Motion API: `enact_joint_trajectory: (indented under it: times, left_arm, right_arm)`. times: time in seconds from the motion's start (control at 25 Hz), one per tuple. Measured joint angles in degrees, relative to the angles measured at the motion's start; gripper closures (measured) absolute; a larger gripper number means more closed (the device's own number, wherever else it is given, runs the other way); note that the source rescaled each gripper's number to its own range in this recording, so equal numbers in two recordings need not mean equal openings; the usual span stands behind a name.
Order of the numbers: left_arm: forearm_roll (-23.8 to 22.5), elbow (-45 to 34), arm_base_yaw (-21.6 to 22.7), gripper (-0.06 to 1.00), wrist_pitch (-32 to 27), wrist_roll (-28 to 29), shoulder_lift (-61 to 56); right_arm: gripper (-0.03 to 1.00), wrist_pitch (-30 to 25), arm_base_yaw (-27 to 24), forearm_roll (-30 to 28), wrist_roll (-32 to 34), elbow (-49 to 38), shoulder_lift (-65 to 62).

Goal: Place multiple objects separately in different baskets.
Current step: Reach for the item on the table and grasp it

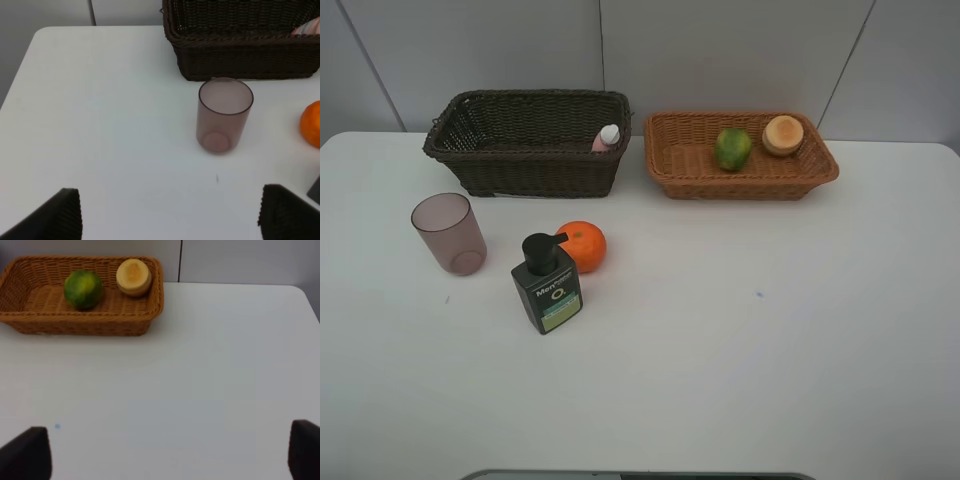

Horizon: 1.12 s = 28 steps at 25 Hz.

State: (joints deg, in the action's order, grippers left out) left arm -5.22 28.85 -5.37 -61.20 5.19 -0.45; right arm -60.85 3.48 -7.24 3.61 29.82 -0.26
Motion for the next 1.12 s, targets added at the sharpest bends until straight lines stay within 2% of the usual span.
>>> enact_joint_trajectory:
  times: [0.68,0.8,0.96,1.12]
  left_arm:
    - [0.0,0.0,0.0,0.03,0.1,-0.43,0.0]
    - [0.27,1.32,0.0,0.03,2.38,0.29,0.22]
    - [-0.56,5.06,0.0,0.03,3.53,0.61,8.52]
    - [-2.36,8.94,0.0,0.03,4.89,0.68,23.82]
  right_arm:
    - [-0.03,0.0,0.0,0.0,0.0,0.0,0.0]
    - [-0.03,0.0,0.0,0.01,0.0,0.0,0.0]
    - [-0.03,0.0,0.0,0.01,0.0,0.0,0.0]
    - [-0.03,0.0,0.0,0.01,0.0,0.0,0.0]
